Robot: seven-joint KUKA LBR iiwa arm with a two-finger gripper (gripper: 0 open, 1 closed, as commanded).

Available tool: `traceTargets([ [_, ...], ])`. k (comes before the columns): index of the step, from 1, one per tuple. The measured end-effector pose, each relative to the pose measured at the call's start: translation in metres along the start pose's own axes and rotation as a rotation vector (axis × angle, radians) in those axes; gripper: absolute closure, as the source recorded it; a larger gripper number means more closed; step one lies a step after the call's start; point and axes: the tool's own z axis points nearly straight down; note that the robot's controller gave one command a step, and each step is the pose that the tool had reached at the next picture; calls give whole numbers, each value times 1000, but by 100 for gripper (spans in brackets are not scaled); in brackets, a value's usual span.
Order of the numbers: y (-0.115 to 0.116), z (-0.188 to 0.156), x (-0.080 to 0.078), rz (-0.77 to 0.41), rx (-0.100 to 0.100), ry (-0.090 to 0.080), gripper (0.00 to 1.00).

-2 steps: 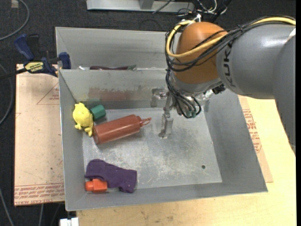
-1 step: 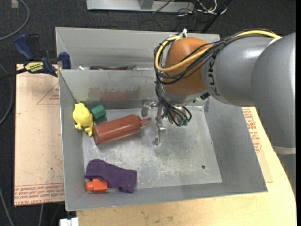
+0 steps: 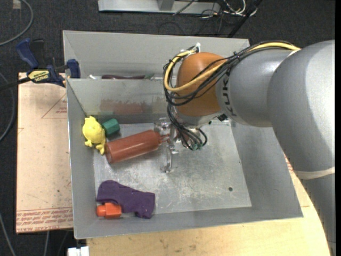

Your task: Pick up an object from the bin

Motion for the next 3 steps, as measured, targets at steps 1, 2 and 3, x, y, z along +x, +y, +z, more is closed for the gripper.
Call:
traceTargets([
  [1, 41, 5, -7, 83, -2, -10, 100],
  [2, 41, 5, -7, 84, -2, -10, 100],
  [3, 29, -127, -20, 49, -2, -20, 100],
])
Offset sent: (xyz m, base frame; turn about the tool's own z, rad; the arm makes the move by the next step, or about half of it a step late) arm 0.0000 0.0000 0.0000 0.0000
